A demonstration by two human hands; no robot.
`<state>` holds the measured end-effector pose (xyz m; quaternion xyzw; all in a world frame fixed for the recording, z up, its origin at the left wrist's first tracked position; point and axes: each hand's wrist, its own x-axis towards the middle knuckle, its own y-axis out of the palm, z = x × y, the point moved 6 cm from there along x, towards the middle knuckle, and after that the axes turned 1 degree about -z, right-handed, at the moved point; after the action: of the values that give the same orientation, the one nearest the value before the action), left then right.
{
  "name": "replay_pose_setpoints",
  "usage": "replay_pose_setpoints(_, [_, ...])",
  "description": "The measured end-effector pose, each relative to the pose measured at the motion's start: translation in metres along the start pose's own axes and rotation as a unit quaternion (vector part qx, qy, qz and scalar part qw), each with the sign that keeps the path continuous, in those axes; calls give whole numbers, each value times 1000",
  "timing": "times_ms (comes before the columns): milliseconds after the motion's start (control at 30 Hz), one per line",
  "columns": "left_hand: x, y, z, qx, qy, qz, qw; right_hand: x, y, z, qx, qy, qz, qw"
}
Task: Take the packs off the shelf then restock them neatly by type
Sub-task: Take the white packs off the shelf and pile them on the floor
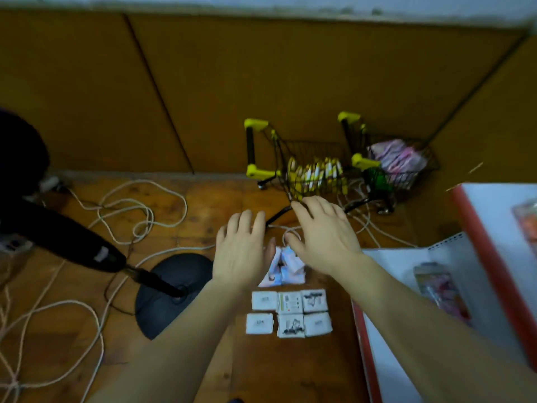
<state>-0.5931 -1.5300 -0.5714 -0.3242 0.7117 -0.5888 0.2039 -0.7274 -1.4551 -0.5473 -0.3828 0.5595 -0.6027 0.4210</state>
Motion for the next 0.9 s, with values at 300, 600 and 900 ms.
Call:
replay_pose_setpoints(300, [37,-226,-79,19,46,-111,993,-27,-235,-3,-30,16,-86,996])
replay_pose_setpoints(600, [33,-422,-162,22,118,-214,969,-87,-439,-7,-89,59,-171,979])
replay_pose_setpoints(900, [15,-528,-248,-24,240,-246,939,-176,-559,-9,-149,156,-238,947])
